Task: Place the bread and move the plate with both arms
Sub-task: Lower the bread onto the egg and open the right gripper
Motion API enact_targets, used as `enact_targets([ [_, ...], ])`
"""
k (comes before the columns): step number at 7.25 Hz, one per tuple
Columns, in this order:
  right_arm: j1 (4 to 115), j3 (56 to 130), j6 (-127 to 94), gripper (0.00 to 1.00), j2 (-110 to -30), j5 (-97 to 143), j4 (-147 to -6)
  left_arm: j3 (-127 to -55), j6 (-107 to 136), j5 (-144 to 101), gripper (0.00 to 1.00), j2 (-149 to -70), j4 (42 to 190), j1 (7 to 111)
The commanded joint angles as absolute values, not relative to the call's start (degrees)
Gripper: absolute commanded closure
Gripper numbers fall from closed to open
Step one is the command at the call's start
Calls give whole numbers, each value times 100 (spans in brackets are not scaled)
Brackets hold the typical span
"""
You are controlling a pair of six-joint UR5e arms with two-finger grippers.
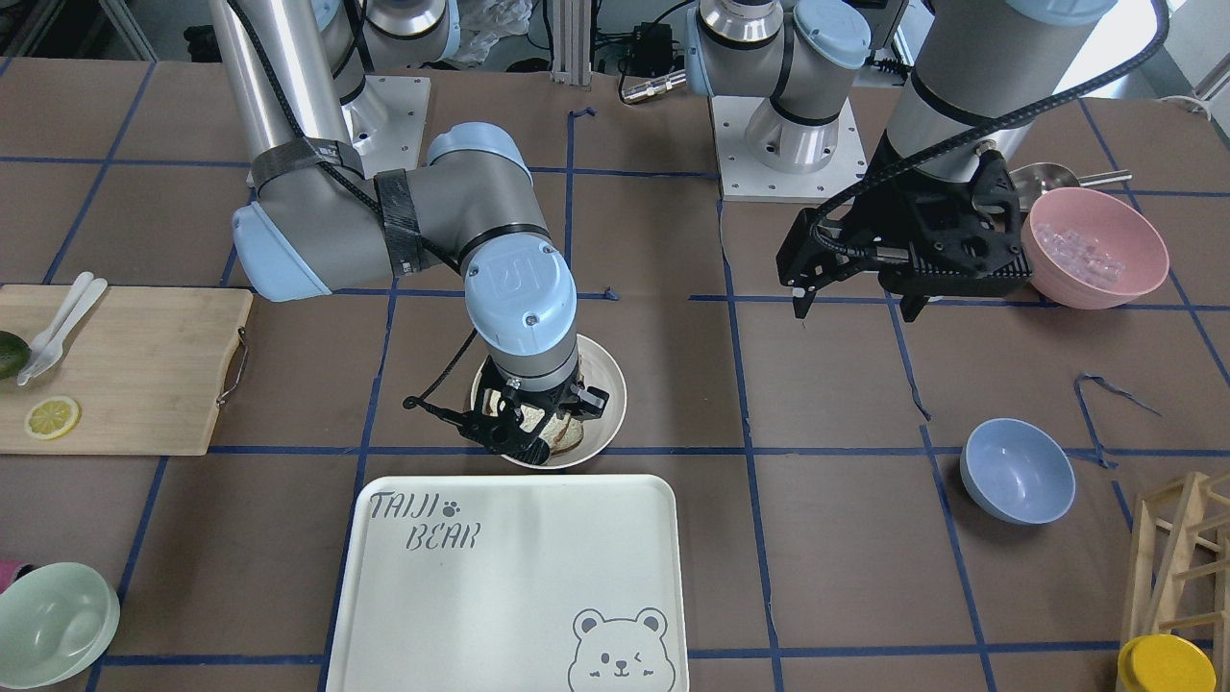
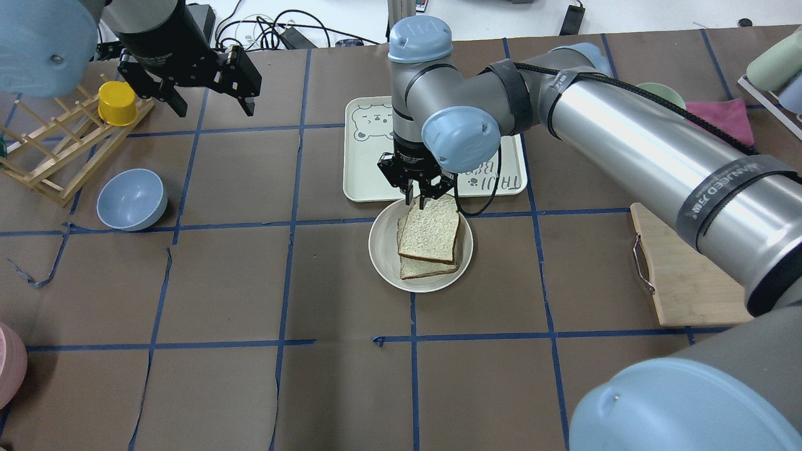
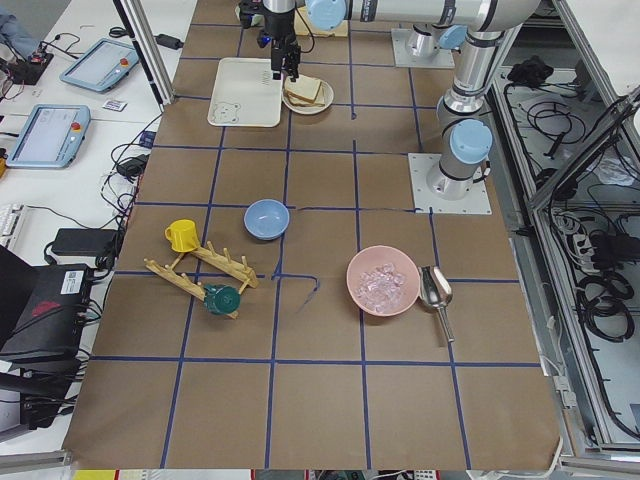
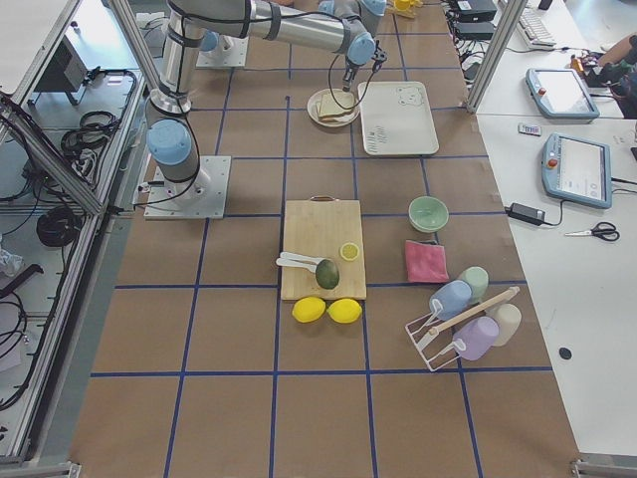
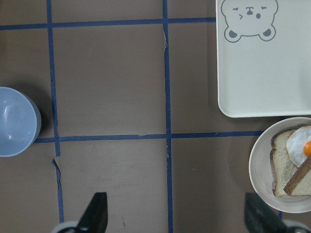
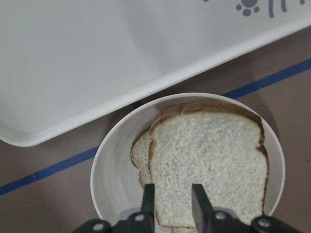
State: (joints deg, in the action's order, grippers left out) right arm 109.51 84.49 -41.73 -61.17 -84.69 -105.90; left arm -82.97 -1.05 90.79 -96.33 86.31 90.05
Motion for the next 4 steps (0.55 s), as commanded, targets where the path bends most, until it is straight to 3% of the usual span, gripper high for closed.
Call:
enact_targets([
  [1,10951,8429,-4175,13,-6143,-8481,-10740,-8297,-105,9079,0,-9633,8631,9009],
  [3,10777,8393,-3609,0,-6475,-8734,-10714,-8297,-105,9088,0,-9642,8631,9009],
  [4,10401,8420,-2968,0,-6799,-8858,-10609,-8297,-105,9079,0,-9642,8631,9009],
])
